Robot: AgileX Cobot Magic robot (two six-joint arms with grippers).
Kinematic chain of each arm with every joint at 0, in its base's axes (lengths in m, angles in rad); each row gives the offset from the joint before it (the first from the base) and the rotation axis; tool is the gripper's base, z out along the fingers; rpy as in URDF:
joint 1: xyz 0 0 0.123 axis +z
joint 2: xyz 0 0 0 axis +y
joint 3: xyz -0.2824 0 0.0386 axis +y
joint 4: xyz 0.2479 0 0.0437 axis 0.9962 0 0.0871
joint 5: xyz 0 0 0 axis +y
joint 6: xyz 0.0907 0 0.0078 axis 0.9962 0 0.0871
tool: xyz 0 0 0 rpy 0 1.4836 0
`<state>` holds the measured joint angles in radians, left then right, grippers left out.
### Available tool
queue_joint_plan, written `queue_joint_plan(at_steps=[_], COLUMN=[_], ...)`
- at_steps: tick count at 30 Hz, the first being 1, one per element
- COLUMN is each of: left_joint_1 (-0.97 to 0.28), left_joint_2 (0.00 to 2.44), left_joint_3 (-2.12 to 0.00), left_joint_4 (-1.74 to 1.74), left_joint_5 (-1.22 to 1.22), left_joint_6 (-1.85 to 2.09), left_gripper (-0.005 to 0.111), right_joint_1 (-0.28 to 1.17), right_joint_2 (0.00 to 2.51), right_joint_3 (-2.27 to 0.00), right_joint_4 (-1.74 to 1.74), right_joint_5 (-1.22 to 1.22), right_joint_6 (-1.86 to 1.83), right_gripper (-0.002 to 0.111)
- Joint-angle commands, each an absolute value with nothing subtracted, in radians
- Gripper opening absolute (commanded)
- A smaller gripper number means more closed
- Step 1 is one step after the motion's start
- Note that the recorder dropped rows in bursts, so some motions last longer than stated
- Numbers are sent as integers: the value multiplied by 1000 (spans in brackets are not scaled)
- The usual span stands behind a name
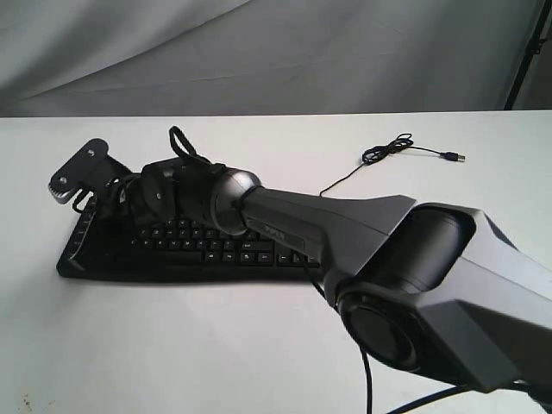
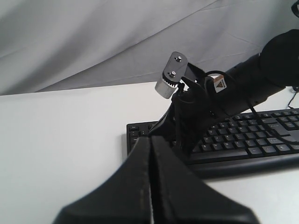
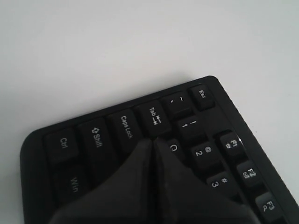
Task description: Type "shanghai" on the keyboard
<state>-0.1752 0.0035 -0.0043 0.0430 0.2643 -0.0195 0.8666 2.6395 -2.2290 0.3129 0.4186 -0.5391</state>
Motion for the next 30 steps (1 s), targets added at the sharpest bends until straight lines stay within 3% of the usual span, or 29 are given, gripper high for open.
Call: queue_joint_plan(at_steps=[1,16,25,30], left_joint_1=[-179,-179,-179,-179], left_joint_2=[0,0,0,0], left_joint_3=[0,0,0,0], left_joint_4=[44,44,44,44], left_joint_5=[260,260,260,260], left_joint_6=[-22,-22,-22,-22], left_gripper=[0,0,0,0], right_joint_1=[871,871,860,841], right_joint_2=[2654,2643,2524,2409], right_joint_3=[-2234,-2234,-2224,-2088], right_joint_4=[320,305,190,164], right_joint_5=[411,415,606,666], right_joint_6=[-548,-550,-550,-550], right_gripper=[0,0,0,0])
